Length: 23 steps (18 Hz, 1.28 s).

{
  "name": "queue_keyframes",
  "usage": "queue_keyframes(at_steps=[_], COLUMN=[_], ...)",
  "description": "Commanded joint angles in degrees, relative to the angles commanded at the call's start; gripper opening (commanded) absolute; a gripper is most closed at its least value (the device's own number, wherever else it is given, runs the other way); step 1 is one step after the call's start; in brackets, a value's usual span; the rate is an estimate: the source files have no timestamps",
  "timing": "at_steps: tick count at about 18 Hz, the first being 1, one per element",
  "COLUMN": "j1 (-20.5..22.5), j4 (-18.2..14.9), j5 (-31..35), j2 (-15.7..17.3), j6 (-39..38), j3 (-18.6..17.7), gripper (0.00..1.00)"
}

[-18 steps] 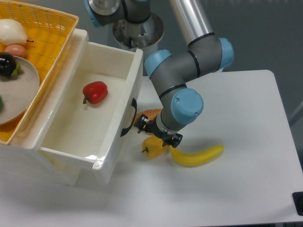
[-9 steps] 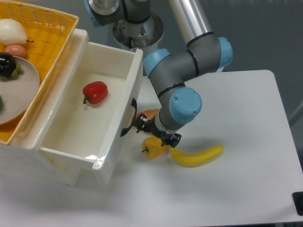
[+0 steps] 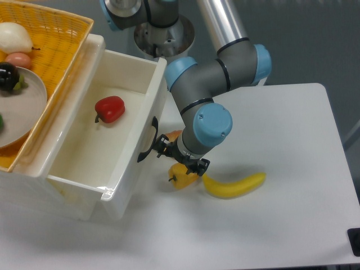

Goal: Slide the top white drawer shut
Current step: 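Push the drawer front with the gripper into the cabinet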

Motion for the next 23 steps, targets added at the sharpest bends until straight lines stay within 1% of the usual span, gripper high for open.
queue_keyframes(at_steps=[5,8,14,23], j1=[-1.23,-1.67,-3.17,-6.06], j4=[0.0,-0.79,-1.23,-0.97], j5=[0.0,0.0,0.09,0.35], j2=[0.35,0.44,1.14,1.58], j6=[-0.09,-0.09,-0.09,0.61], j3=[0.0,0.0,-0.18,-0.09], gripper=[1.0,1.0,1.0,1.0])
